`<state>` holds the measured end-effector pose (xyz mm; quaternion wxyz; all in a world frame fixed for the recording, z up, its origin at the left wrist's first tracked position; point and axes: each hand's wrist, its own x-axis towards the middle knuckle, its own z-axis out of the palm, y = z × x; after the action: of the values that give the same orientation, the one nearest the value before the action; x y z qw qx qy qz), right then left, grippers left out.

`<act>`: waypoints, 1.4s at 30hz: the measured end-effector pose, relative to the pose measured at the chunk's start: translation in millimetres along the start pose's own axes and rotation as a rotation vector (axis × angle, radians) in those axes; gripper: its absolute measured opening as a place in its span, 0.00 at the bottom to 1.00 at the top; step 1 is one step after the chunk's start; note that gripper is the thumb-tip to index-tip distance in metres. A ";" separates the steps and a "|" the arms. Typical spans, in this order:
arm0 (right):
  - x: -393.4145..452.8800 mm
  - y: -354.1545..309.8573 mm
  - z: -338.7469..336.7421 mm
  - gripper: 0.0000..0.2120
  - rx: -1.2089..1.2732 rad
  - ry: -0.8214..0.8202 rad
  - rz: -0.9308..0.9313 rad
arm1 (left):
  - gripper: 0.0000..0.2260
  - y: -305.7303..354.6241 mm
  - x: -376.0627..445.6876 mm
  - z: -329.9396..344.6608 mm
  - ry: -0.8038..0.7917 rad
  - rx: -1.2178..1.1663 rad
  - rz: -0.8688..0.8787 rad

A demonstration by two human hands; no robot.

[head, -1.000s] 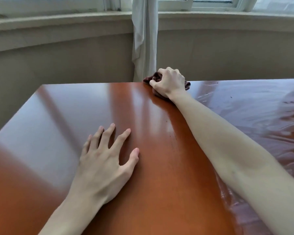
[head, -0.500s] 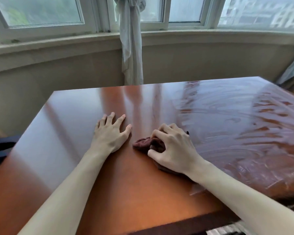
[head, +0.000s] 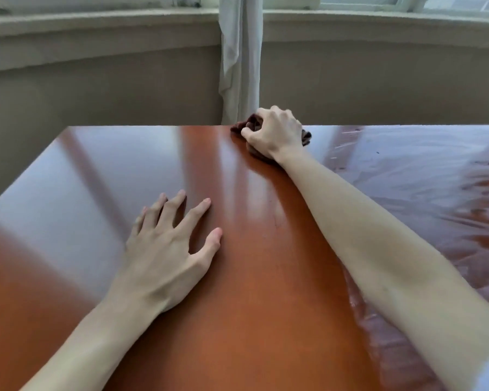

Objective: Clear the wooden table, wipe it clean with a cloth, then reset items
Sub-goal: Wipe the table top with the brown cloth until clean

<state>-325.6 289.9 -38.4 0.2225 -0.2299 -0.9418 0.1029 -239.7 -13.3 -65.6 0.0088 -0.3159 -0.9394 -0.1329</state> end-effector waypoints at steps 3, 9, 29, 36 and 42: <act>29.3 1.9 10.3 0.20 -0.006 -0.017 0.046 | 0.32 0.2 0.3 0.3 -0.007 -0.002 -0.012; -57.1 -6.2 -19.6 0.18 -0.028 -0.057 -0.030 | 0.30 2.7 0.7 -4.1 -0.054 -0.011 -0.017; -159.9 -14.4 -59.1 0.18 -0.028 -0.016 -0.086 | 0.32 1.0 -1.7 -0.9 -0.030 -0.012 0.016; 15.7 6.2 6.2 0.21 -0.032 0.016 0.025 | 0.32 -0.2 -1.5 -0.7 -0.011 -0.027 -0.013; -18.7 2.7 -7.0 0.20 -0.044 -0.011 0.026 | 0.32 1.9 -2.4 -5.8 -0.036 -0.043 -0.025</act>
<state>-306.4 283.9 -40.0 0.2111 -0.2462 -0.9420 0.0863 -237.0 -14.7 -59.8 -0.0168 -0.3066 -0.9402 -0.1477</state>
